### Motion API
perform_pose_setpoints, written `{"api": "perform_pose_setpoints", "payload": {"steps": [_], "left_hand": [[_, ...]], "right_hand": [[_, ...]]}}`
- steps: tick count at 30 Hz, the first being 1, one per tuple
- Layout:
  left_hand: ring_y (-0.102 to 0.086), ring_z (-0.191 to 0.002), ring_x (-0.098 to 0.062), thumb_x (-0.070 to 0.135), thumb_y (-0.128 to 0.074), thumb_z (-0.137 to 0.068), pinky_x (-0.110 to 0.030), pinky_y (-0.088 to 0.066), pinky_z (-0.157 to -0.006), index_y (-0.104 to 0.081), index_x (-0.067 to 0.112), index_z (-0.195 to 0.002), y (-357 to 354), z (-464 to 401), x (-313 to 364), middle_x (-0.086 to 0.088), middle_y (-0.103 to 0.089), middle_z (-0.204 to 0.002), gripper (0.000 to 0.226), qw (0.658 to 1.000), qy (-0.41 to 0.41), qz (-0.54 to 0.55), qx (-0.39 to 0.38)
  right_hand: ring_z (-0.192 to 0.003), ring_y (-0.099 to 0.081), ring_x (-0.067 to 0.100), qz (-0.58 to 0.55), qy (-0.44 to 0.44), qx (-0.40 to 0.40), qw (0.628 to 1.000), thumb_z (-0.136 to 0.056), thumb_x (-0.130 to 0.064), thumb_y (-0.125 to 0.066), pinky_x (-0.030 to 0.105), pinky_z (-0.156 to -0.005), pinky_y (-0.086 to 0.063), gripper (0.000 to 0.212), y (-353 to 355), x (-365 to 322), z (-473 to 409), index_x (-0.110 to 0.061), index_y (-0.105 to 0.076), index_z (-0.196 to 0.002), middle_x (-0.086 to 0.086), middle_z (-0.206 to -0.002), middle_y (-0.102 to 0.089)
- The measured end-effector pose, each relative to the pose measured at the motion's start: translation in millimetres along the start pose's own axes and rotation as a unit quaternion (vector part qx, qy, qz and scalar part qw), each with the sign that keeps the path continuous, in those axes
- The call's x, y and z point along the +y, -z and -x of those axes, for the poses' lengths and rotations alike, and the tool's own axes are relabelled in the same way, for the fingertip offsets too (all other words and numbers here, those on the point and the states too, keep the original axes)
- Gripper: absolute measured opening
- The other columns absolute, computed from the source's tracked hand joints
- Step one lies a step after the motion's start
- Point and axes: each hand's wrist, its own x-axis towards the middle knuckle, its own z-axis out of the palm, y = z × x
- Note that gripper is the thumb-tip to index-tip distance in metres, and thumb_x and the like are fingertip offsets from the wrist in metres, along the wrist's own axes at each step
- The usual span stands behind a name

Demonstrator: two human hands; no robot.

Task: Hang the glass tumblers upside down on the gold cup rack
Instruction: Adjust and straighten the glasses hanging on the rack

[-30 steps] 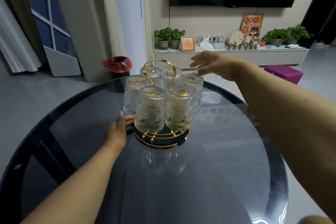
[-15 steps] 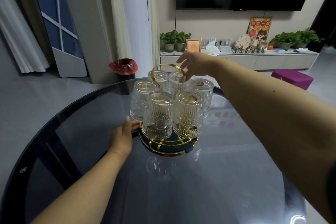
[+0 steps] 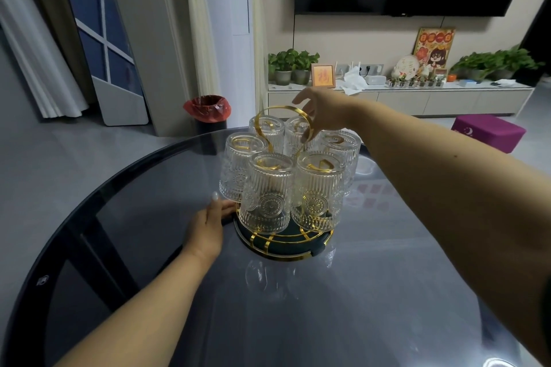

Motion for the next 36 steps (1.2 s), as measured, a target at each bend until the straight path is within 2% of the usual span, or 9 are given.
{"api": "perform_pose_setpoints", "payload": {"steps": [5, 12, 15, 18, 22, 28, 33, 36], "left_hand": [[-0.061, -0.105, -0.013, 0.068, -0.019, -0.083, -0.033, -0.037, -0.093, -0.065, 0.039, -0.088, 1.0, 0.1, -0.6, 0.006, -0.070, -0.099, 0.054, 1.000, 0.001, -0.005, -0.004], [-0.061, -0.104, -0.013, 0.066, -0.019, -0.084, -0.034, -0.038, -0.096, -0.064, 0.041, -0.085, 0.4, 0.9, 0.5, 0.008, -0.069, -0.097, 0.050, 1.000, 0.000, -0.007, -0.002], [-0.062, -0.104, -0.014, 0.065, -0.021, -0.084, -0.035, -0.039, -0.097, -0.064, 0.041, -0.084, -0.1, 1.3, 1.5, 0.007, -0.069, -0.096, 0.050, 1.000, -0.003, -0.002, 0.002], [-0.061, -0.104, -0.012, 0.067, -0.019, -0.083, -0.033, -0.038, -0.094, -0.064, 0.040, -0.086, 0.1, 1.0, 1.2, 0.004, -0.070, -0.101, 0.053, 1.000, -0.003, -0.009, -0.006], [-0.063, -0.107, -0.013, 0.078, -0.020, -0.076, -0.039, -0.042, -0.101, -0.067, 0.039, -0.087, 0.9, 0.6, -0.9, 0.011, -0.072, -0.097, 0.063, 1.000, -0.007, -0.008, 0.000], [-0.063, -0.108, -0.018, 0.080, -0.020, -0.071, -0.042, -0.041, -0.103, -0.065, 0.043, -0.081, 0.8, 4.5, 5.7, 0.021, -0.068, -0.090, 0.059, 1.000, -0.001, -0.009, 0.010], [-0.065, -0.106, -0.018, 0.082, -0.022, -0.071, -0.047, -0.041, -0.105, -0.066, 0.042, -0.080, 0.9, 4.8, 4.8, 0.016, -0.071, -0.091, 0.061, 1.000, 0.001, 0.000, 0.012], [-0.066, -0.106, -0.019, 0.085, -0.023, -0.070, -0.049, -0.042, -0.105, -0.069, 0.041, -0.080, 1.5, 2.8, 2.2, 0.012, -0.073, -0.095, 0.064, 1.000, 0.006, 0.004, 0.008]], "right_hand": [[-0.114, -0.058, 0.031, -0.037, -0.013, 0.017, 0.999, -0.064, -0.010, -0.086, 0.042, -0.095, -0.051, 0.089, 2.5, 0.2, -5.0, -0.016, -0.040, -0.139, 0.014, -0.129, -0.060], [-0.101, -0.058, 0.025, -0.054, -0.024, 0.003, 0.998, -0.068, -0.006, -0.083, 0.035, -0.085, -0.049, 0.085, 5.3, 3.4, -9.7, -0.013, -0.039, -0.141, 0.015, -0.126, -0.062], [-0.100, -0.058, 0.024, -0.052, -0.023, -0.001, 0.998, -0.069, -0.006, -0.083, 0.035, -0.087, -0.049, 0.085, 5.1, 5.8, -11.0, -0.013, -0.040, -0.141, 0.015, -0.126, -0.062], [-0.104, -0.059, 0.025, -0.051, -0.026, -0.008, 0.998, -0.068, -0.008, -0.084, 0.040, -0.096, -0.049, 0.085, 4.3, 8.0, -11.9, -0.013, -0.041, -0.140, 0.015, -0.127, -0.062], [-0.114, -0.058, 0.029, -0.048, -0.025, -0.018, 0.998, -0.066, -0.010, -0.084, 0.046, -0.102, -0.046, 0.086, 4.3, 10.2, -12.0, -0.013, -0.040, -0.140, 0.015, -0.130, -0.061], [-0.122, -0.054, 0.025, -0.045, 0.013, -0.011, 0.999, -0.074, -0.012, -0.078, 0.042, -0.106, -0.041, 0.076, 19.7, 1.5, -12.8, -0.013, -0.042, -0.140, 0.008, -0.131, -0.061], [-0.124, -0.052, 0.022, -0.051, 0.051, -0.027, 0.997, -0.074, -0.006, -0.078, 0.028, -0.094, -0.045, 0.075, 16.3, -15.0, -18.7, -0.012, -0.042, -0.140, 0.005, -0.133, -0.059], [-0.127, -0.051, 0.021, -0.026, 0.070, -0.048, 0.996, -0.071, -0.011, -0.079, 0.030, -0.100, -0.043, 0.080, 10.6, -23.3, -22.8, -0.013, -0.040, -0.141, 0.005, -0.137, -0.057]]}}
